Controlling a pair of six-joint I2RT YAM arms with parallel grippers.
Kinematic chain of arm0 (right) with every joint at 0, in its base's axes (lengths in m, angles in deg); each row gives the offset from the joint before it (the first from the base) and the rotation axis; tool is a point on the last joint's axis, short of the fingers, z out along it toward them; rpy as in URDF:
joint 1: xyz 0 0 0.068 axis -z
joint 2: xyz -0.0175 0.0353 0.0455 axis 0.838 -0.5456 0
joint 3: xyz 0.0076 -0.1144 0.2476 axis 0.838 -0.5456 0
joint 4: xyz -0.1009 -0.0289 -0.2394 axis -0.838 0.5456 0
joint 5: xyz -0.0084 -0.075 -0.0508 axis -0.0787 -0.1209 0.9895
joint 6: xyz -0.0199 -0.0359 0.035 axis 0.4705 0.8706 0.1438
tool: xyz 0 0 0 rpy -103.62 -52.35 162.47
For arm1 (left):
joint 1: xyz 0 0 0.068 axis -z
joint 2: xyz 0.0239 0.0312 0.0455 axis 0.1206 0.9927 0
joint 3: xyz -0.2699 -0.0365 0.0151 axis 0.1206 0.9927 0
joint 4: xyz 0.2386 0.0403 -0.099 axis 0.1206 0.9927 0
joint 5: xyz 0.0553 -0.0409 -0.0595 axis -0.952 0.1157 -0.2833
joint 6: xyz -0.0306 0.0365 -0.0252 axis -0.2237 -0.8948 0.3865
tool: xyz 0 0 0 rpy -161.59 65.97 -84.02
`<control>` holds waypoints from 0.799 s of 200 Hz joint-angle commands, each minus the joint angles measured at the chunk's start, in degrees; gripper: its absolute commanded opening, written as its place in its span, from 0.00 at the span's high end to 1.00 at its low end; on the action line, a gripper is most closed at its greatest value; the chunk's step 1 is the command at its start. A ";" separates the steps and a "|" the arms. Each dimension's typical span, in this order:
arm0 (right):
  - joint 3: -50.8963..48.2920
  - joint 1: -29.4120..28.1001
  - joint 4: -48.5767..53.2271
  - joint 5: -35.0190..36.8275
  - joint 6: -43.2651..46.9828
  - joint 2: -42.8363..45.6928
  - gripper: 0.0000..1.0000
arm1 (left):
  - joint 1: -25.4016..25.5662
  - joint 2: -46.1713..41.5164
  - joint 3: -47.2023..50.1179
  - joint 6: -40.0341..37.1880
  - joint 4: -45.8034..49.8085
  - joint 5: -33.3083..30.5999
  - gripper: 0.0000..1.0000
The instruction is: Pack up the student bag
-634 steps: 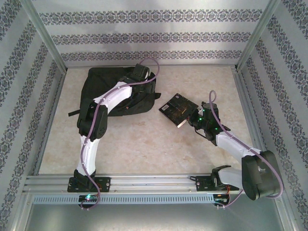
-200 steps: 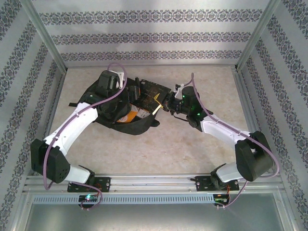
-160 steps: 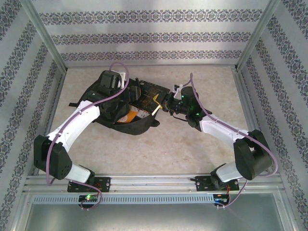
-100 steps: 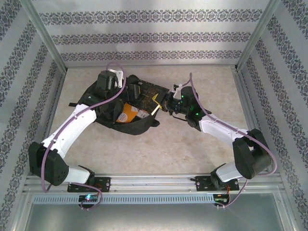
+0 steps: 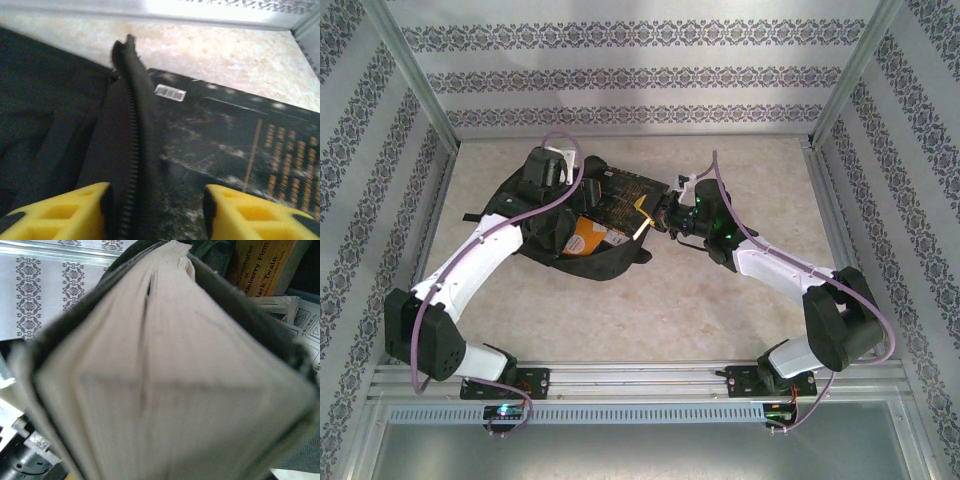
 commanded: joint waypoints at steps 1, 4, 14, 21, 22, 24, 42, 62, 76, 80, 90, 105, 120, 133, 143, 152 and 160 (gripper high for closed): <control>2.81 -0.79 -6.45 -2.72 0.53 0.91 1.00 | -1.09 0.82 -2.12 0.07 2.57 -1.65 0.72; 2.76 -0.87 -6.24 -2.72 0.62 0.95 1.00 | -1.15 0.70 -2.12 0.36 2.20 -1.50 0.77; 2.44 -1.06 -5.47 -2.65 1.18 1.15 1.00 | -1.66 -0.14 -2.21 1.47 0.95 -1.06 0.92; 2.15 -1.23 -4.90 -2.53 1.55 1.33 1.00 | -1.83 -0.76 -2.69 2.03 0.31 -0.87 1.00; 2.08 -1.24 -4.79 -2.49 1.58 1.32 1.00 | -1.88 -0.82 -2.80 2.08 0.26 -0.93 1.00; 2.01 -1.31 -4.77 -2.43 1.64 1.31 1.00 | -1.90 -1.14 -3.04 2.19 0.16 -1.03 1.00; 0.78 -1.98 -4.56 -2.41 2.11 1.41 1.00 | -1.98 -2.71 -5.49 2.48 0.21 -2.21 1.00; -0.73 -2.77 -4.18 -2.18 3.08 1.24 1.00 | -1.94 -4.27 -7.92 1.83 0.97 -4.20 1.00; -1.78 -3.14 -3.98 -1.86 3.61 0.90 1.00 | -1.96 -5.41 -8.55 1.45 1.11 -5.49 1.00; -2.12 -3.17 -3.91 -1.77 3.58 0.72 1.00 | -2.05 -5.69 -8.61 1.44 0.99 -5.60 1.00; -2.96 -3.36 -4.49 -1.59 3.28 0.33 1.00 | -2.10 -6.23 -8.71 1.44 0.92 -5.91 1.00; -3.56 -3.44 -4.71 -1.67 3.27 -0.50 1.00 | -2.01 -6.67 -8.86 1.37 1.00 -6.17 1.00; -3.61 -3.46 -4.57 -1.63 3.50 -1.24 1.00 | -2.16 -6.92 -9.07 1.14 1.36 -6.98 1.00; -3.54 -3.57 -4.42 -1.65 4.04 -1.76 1.00 | -2.27 -7.20 -8.92 1.18 1.21 -7.01 1.00; -3.38 -3.62 -4.09 -1.47 4.46 -2.35 1.00 | -2.26 -7.21 -8.87 1.39 1.01 -6.55 1.00; -3.22 -3.62 -4.33 -1.63 4.49 -3.02 1.00 | -2.31 -7.31 -8.83 1.82 0.77 -6.03 1.00; -2.97 -3.69 -4.80 -1.73 4.49 -3.66 1.00 | -2.30 -7.37 -8.65 2.10 0.25 -5.00 1.00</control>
